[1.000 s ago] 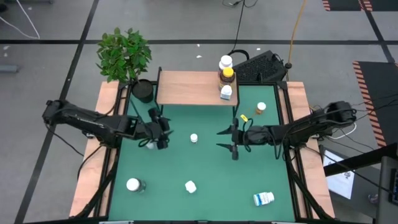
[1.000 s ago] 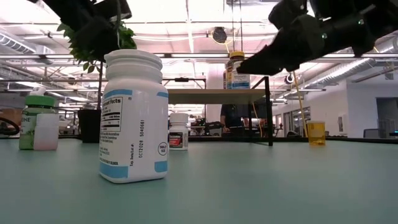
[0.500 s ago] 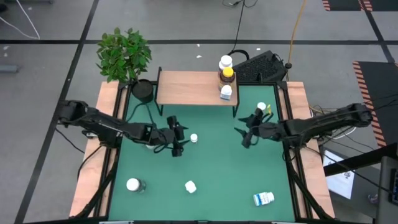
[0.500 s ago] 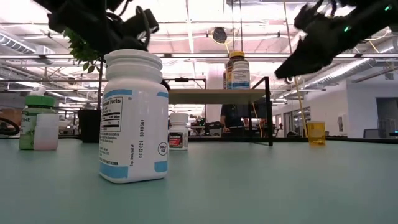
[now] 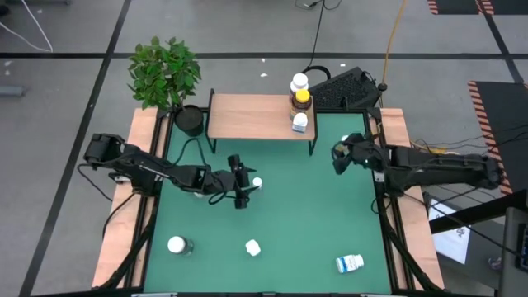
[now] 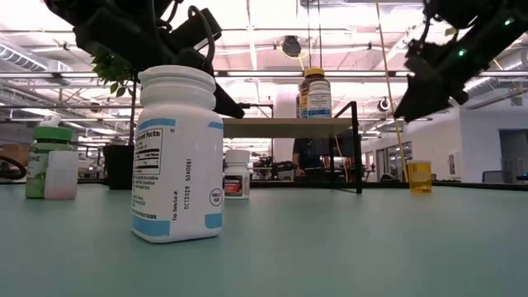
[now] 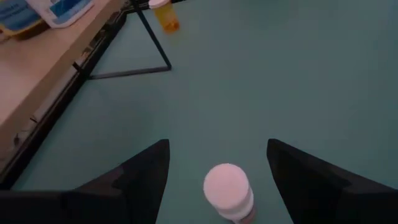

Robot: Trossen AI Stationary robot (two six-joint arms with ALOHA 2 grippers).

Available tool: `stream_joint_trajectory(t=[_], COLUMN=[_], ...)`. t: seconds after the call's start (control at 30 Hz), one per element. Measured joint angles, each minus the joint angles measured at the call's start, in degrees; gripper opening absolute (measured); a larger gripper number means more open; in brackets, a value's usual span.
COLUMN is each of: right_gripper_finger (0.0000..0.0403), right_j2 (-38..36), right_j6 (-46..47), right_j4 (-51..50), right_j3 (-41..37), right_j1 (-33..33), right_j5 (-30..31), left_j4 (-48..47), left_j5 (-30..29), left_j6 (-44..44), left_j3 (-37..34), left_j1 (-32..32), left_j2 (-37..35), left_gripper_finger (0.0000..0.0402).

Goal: Pick and place medicine bottles onto shelf by color
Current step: Put the large white pill bottle on the right shelf

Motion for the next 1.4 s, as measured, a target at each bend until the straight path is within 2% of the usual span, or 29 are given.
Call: stream_joint_trajectory(t=[0.1,0.17,0.33,0.47,0.5,0.57,0.77,0.9,1.03,1.17,1.33,1.4], right_gripper_finger=[0.0215,0.0215,0.0215,0.0215,0.0215,0.0215,0.0215,0.0215,0.0215,0.0212,0.0197,0.0193], right_j2=[0.55,0.78,0.53,-0.22,-0.43,-0.68,-0.19,0.09,1.90,6.96,15.86,20.30], right_j6=[-2.81,-4.02,-3.29,8.38,10.63,13.49,18.96,23.13,30.85,31.52,31.63,30.93], right_j4=[-0.83,-0.78,0.41,7.48,9.53,11.79,10.02,10.28,17.24,29.70,30.74,29.31], right_j3=[0.02,0.04,0.04,0.07,0.07,0.07,0.11,0.11,0.09,0.33,4.30,7.35], right_j1=[-3.26,-4.65,-5.32,-4.02,-2.87,0.72,15.80,29.42,43.71,57.64,68.29,70.46], right_j5=[-0.35,-4.55,-26.48,-45.42,-48.42,-50.31,-42.19,-31.91,-24.23,-14.82,-2.62,-1.27], left_j4=[1.53,2.89,4.69,5.63,5.33,3.97,1.99,3.88,10.57,19.99,23.94,23.37], left_j5=[0.00,0.00,0.90,1.98,2.01,2.15,3.22,3.89,3.93,3.86,1.31,-1.38], left_j6=[2.39,3.08,1.01,-2.03,-3.84,-8.61,-18.83,-20.76,-19.72,-13.70,-10.74,-10.79], left_j3=[-0.02,-0.02,0.00,-0.02,0.00,-0.01,0.00,-0.02,-0.02,0.00,0.00,0.00], left_j1=[0.82,1.67,3.68,4.23,4.23,4.02,-0.64,-6.76,-13.43,-19.58,-25.02,-26.30], left_j2=[0.02,0.02,0.02,0.02,0.02,0.07,0.09,0.09,0.11,0.11,0.11,0.11], left_gripper_finger=[0.0273,0.0273,0.0273,0.0273,0.0273,0.0273,0.0273,0.0273,0.0273,0.0273,0.0273,0.0273])
